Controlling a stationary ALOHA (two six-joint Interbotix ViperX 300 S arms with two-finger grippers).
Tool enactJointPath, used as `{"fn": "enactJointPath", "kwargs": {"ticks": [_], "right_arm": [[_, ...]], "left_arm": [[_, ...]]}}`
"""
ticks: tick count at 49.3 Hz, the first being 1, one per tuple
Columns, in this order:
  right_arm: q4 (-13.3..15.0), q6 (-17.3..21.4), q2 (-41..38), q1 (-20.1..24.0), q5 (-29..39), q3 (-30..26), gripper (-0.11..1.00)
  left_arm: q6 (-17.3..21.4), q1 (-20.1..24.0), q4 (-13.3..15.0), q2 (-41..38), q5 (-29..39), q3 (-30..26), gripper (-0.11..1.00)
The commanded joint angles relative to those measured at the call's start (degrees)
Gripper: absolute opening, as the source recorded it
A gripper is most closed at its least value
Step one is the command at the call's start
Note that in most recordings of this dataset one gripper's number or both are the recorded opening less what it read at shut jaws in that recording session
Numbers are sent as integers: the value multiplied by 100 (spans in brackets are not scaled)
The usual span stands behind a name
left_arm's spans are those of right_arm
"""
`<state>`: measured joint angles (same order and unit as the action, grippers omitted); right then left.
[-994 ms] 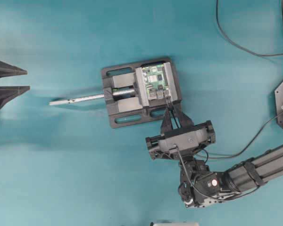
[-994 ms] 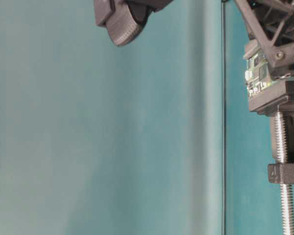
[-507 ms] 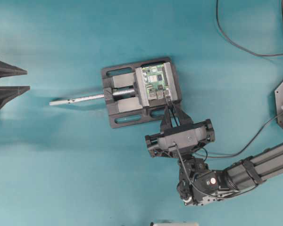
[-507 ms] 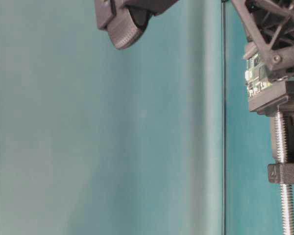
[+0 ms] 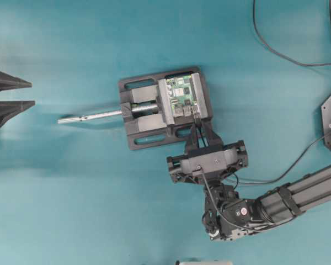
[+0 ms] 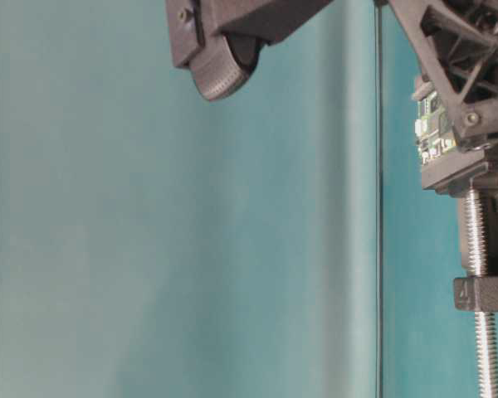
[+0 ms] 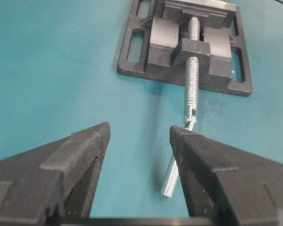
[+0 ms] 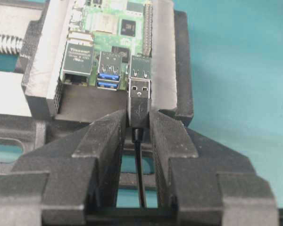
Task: Insert the USB into the fixed PCB.
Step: 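Push the USB plug forward into the PCB's USB port with the right gripper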
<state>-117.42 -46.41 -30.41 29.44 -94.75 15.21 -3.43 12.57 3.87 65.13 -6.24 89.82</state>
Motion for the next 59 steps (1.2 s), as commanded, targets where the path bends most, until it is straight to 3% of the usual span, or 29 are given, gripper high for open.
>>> {"fn": "enactJointPath", "kwargs": {"ticks": [1, 36, 59], "right_arm": [[53, 9, 88, -53, -70, -97, 21], [53, 0, 97, -114, -149, -158, 21], [220, 0, 97, -237, -158, -167, 21]], "left_arm": [[-35, 18, -18, -53, -53, -53, 72], [-35, 18, -18, -53, -53, -53, 72], [-35, 18, -18, -44, -53, -62, 72]]}}
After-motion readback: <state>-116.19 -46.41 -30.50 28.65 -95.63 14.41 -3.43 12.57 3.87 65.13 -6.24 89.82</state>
